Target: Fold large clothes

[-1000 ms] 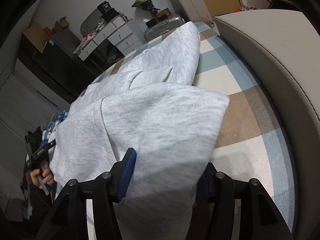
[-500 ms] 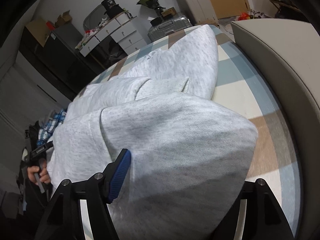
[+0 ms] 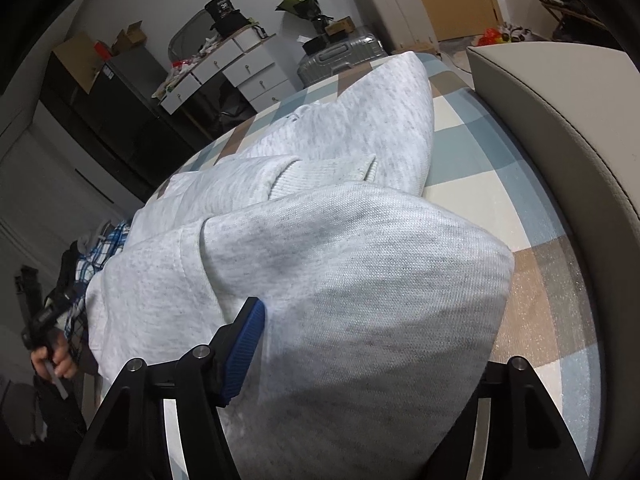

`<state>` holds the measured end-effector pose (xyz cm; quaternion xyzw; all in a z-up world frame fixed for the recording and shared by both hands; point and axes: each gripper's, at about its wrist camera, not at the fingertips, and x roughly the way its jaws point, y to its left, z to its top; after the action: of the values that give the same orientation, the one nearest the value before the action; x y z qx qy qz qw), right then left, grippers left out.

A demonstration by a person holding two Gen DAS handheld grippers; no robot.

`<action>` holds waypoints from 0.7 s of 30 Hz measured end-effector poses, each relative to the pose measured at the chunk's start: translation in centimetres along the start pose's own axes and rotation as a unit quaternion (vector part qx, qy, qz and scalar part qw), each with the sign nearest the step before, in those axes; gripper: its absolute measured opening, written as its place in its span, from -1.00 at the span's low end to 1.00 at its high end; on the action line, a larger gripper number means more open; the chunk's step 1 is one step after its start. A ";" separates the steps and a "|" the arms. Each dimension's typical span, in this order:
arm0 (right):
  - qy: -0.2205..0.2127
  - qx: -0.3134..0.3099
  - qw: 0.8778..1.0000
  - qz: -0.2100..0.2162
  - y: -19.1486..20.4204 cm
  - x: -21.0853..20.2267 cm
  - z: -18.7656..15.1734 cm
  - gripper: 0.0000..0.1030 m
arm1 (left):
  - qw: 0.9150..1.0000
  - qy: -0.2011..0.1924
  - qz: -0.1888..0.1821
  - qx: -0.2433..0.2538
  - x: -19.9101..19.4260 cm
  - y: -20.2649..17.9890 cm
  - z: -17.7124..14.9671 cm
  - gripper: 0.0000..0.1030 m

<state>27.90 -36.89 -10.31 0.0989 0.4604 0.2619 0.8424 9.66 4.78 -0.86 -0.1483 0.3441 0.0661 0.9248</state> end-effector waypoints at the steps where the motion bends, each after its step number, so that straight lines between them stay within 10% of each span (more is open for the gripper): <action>1: 0.000 0.000 1.000 0.000 0.0 0.0 0.0 0.26 | 1.000 -0.003 0.002 0.000 0.5 0.1 0.6 0.35; 9: 0.005 0.003 1.000 0.007 -0.2 0.1 0.3 0.30 | 0.988 0.144 -0.020 -0.049 12.5 2.2 2.2 0.36; 15: 0.016 -0.014 1.000 0.005 0.2 0.5 1.0 0.37 | 0.986 0.143 -0.061 -0.052 12.4 1.7 1.2 -0.34; 21: 0.011 -0.012 1.000 0.002 -0.2 1.2 2.1 0.33 | 0.991 0.127 -0.030 -0.005 12.0 0.2 0.9 -0.45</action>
<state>30.24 -36.27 -10.14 0.0871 0.4663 0.2701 0.8379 19.25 5.50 -8.13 -0.1704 0.4542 0.0210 0.8742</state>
